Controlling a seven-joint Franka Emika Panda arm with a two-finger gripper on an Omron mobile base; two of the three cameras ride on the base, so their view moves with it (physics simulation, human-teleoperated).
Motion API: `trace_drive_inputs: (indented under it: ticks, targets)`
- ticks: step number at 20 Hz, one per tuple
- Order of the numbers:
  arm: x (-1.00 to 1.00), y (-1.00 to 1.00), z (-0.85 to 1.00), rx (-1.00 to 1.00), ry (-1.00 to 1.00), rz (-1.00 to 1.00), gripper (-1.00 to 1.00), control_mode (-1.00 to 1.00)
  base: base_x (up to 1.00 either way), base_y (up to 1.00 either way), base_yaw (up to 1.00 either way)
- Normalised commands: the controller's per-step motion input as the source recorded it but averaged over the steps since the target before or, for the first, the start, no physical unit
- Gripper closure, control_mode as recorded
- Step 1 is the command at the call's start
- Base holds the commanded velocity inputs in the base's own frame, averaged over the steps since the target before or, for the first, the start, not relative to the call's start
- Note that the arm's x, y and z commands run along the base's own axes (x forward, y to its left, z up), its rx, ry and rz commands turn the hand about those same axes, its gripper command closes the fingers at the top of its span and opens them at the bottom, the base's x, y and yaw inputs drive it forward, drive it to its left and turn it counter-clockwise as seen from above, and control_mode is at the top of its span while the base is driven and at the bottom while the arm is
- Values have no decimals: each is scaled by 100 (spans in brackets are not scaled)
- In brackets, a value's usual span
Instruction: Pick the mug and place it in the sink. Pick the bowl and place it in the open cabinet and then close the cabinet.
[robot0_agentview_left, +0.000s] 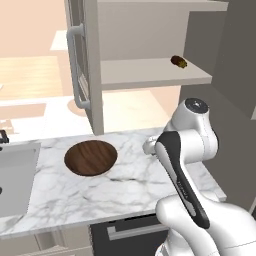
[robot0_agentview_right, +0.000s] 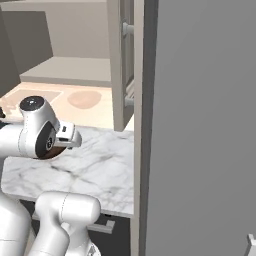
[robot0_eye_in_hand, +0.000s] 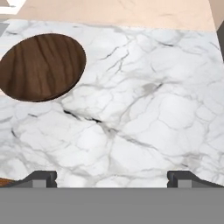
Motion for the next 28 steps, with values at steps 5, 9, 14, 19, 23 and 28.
trace_drive_inputs:
  ticks: [5, 9, 14, 19, 23, 28]
  targets:
    - [13, 3, -4, 0, -5, 7, -100, -100, 5, 0, 3]
    - [21, 15, -11, 0, -2, 0, -100, -100, 0, 0, 0]
    - [16, 26, -12, 0, -2, -8, -100, -100, 0, 0, 0]
    - [17, 21, -8, 3, 0, -7, -100, -100, 0, 0, 0]
    - [20, 8, -16, 12, 0, 0, -100, -100, 0, 0, 0]
    - [31, 3, -23, 19, 0, 0, -100, -100, 0, 0, 0]
